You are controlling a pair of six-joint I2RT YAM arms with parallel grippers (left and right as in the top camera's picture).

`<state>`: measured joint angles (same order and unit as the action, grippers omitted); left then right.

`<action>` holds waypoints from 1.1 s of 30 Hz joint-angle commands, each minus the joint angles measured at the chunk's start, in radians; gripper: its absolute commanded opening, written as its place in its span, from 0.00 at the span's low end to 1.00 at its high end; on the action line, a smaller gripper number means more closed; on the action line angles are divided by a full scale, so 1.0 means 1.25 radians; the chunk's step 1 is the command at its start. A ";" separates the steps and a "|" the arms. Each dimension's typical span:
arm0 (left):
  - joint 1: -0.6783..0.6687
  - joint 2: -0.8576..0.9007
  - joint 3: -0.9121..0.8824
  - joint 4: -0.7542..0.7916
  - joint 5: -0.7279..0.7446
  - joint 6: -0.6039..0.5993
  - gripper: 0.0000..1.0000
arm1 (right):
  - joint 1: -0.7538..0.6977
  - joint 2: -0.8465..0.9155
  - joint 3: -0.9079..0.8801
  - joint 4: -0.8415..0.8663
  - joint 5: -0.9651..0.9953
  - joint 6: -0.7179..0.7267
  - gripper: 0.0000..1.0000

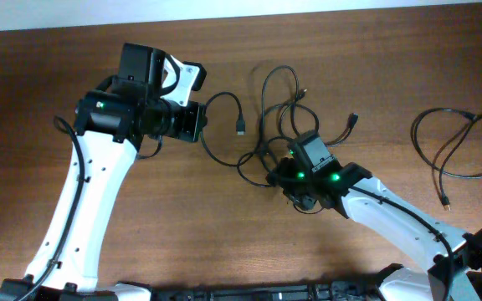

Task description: Untangle cables

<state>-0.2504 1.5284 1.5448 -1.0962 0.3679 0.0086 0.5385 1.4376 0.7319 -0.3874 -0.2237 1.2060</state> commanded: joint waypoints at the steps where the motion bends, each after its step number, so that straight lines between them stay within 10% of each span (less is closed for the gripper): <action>1: 0.003 -0.010 0.009 0.001 0.001 0.015 0.00 | 0.041 0.040 -0.004 0.052 0.094 0.033 0.58; 11: 0.003 -0.010 0.008 -0.014 -0.049 0.014 0.00 | 0.081 0.128 -0.003 0.148 0.105 -0.103 0.07; 14: 0.004 -0.010 0.006 -0.035 -0.157 -0.023 0.00 | 0.081 0.061 0.003 0.129 0.142 -0.222 0.04; 21: 0.007 -0.010 0.006 -0.100 -0.549 -0.266 0.00 | -0.006 -0.205 0.021 -0.380 0.591 -0.231 0.04; 26: 0.138 -0.010 0.006 -0.116 -0.684 -0.345 0.00 | -0.282 -0.262 0.020 -0.541 0.636 -0.156 0.04; 33: 0.397 -0.010 0.006 -0.086 -0.375 -0.406 0.00 | -0.435 -0.260 0.020 -0.520 0.489 -0.166 0.04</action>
<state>0.2260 1.5284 1.5448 -1.2118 -0.3054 -0.4843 0.0013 1.1164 0.7555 -1.0557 0.4702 0.9943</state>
